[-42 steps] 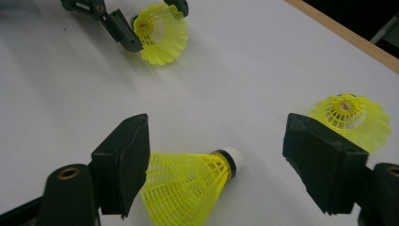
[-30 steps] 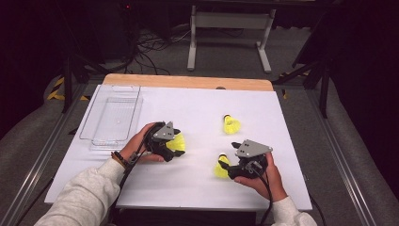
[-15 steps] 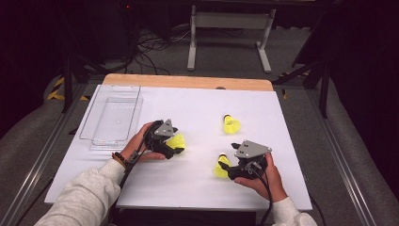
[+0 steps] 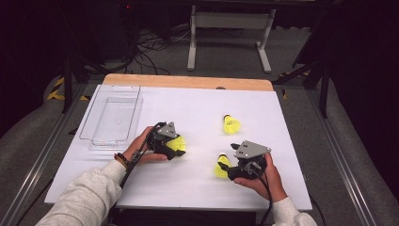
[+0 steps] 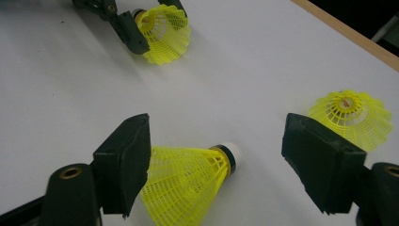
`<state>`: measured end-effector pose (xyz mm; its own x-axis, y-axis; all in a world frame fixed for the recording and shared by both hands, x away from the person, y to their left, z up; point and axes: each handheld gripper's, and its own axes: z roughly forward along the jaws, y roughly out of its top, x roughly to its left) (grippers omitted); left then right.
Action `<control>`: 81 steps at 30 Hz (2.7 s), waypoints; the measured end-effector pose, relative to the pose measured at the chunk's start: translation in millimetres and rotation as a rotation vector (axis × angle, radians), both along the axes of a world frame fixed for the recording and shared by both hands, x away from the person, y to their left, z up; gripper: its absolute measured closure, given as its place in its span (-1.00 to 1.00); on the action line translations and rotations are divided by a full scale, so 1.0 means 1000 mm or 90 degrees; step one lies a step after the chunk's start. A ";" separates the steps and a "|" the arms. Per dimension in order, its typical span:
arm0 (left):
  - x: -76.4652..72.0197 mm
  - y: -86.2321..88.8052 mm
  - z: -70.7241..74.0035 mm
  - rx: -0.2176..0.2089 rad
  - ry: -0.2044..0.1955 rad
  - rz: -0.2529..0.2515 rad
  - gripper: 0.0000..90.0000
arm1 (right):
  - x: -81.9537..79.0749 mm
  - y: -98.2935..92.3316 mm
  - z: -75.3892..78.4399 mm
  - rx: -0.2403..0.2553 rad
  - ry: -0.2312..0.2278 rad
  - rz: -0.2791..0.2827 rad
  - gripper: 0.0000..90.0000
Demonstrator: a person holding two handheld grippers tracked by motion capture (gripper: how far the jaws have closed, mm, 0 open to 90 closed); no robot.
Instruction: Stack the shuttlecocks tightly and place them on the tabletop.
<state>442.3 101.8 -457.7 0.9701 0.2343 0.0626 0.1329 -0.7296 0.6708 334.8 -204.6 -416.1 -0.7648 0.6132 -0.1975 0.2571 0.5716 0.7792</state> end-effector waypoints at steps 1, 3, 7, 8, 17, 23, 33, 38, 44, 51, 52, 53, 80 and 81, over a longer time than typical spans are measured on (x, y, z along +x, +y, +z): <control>-0.001 0.001 0.001 -0.003 0.002 -0.015 -0.22 | 0.000 0.000 0.000 -0.001 -0.002 0.001 -0.44; -0.002 0.001 0.003 0.005 -0.005 -0.028 -0.18 | 0.000 0.000 0.000 0.000 -0.003 0.001 -0.44; -0.006 0.000 0.003 0.027 -0.032 -0.043 -0.11 | 0.000 0.000 0.000 -0.002 -0.002 0.001 -0.44; -0.006 0.000 0.002 0.028 -0.033 -0.045 -0.12 | 0.000 0.000 0.000 -0.002 -0.002 0.002 -0.44; -0.008 0.001 0.004 0.022 -0.040 -0.043 -0.20 | 0.000 0.001 0.000 -0.004 -0.001 0.004 -0.44; -0.008 0.001 0.006 0.011 -0.044 -0.050 -0.30 | 0.000 0.001 0.000 -0.003 -0.003 0.004 -0.44; -0.009 0.002 0.007 -0.010 -0.039 -0.037 -0.51 | -0.001 0.001 0.000 -0.002 -0.003 0.005 -0.46; -0.009 0.004 0.009 -0.025 -0.044 -0.040 -0.53 | -0.001 0.001 0.000 0.000 -0.003 0.004 -0.46; -0.014 0.009 0.017 -0.045 -0.065 -0.033 -0.63 | -0.001 0.002 0.001 0.000 -0.004 0.006 -0.47; -0.020 0.018 0.027 -0.070 -0.088 -0.023 -0.67 | -0.002 0.003 0.001 -0.002 -0.007 0.007 -0.47; -0.022 0.019 0.028 -0.077 -0.094 -0.020 -0.68 | -0.002 0.003 0.001 -0.001 -0.008 0.007 -0.47; -0.022 0.019 0.028 -0.077 -0.094 -0.020 -0.68 | -0.002 0.003 0.001 -0.001 -0.008 0.007 -0.47; -0.057 0.066 0.055 -0.131 -0.181 0.014 -0.76 | -0.008 -0.006 -0.006 -0.015 -0.038 -0.018 -0.45; -0.059 0.068 0.055 -0.130 -0.185 0.017 -0.77 | -0.008 -0.006 -0.006 -0.016 -0.039 -0.018 -0.45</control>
